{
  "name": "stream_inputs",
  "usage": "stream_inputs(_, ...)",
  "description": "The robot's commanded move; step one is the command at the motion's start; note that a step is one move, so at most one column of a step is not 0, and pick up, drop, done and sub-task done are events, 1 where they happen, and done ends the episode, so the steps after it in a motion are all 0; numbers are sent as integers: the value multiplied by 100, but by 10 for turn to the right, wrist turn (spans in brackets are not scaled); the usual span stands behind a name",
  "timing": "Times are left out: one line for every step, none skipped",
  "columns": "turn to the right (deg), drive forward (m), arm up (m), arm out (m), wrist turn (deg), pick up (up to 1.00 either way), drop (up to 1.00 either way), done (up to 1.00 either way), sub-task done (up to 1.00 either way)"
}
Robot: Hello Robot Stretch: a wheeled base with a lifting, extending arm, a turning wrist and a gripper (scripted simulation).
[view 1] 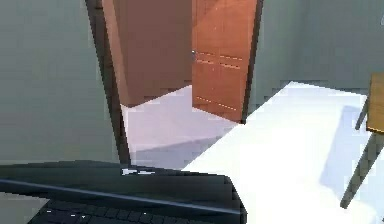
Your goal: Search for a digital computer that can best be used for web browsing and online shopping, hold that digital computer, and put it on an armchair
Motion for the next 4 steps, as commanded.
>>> stream_inputs(30, 0, 0, 0, 0, 0, 0, 0, 0)
stream_inputs(0, 90, 0, 0, 0, 0, 0, 0, 0)
stream_inputs(-60, 0, 0, 0, 0, 0, 0, 0, 0)
stream_inputs(0, 55, 0, 0, 0, 0, 0, 0, 0)
